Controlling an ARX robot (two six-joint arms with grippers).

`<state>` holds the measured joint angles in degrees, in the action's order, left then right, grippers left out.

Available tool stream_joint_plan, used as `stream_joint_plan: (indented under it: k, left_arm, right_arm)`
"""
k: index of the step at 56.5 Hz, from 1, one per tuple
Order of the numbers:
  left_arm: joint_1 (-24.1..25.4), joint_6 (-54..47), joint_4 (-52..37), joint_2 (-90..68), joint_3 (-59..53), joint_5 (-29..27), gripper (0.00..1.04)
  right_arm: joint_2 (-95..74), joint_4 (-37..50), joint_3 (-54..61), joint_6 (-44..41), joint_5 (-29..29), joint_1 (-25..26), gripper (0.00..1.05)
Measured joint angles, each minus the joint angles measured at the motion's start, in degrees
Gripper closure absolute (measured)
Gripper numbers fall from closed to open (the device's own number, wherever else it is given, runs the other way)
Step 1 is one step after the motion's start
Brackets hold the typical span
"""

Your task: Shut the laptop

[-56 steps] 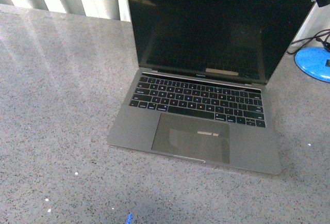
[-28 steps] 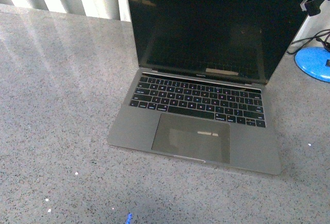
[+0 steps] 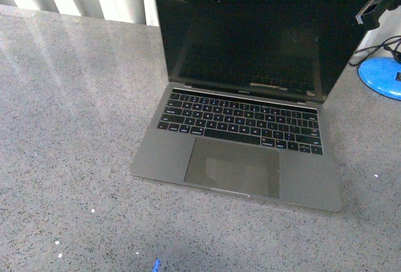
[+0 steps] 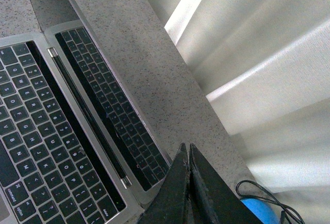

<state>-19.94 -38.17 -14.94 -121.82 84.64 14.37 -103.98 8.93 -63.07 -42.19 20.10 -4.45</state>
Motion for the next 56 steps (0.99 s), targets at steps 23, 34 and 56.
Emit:
stream_joint_plan:
  k: [23, 34, 56]
  left_arm:
    - [-0.04, -2.32, 2.67, 1.07, -0.72, 0.87, 1.01]
    - [-0.15, -3.21, 3.78, 1.90, -1.77, 1.05, 1.01]
    - [-0.55, -4.22, 5.53, 3.89, -4.90, 2.05, 1.01]
  right_arm:
    - [0.15, 0.90, 1.36, 1.11, 0.28, -0.81, 1.04]
    - [0.92, 1.11, 2.62, 1.57, 0.44, -1.40, 1.04]
    - [1.38, 1.11, 4.00, 1.95, 0.07, -2.12, 1.04]
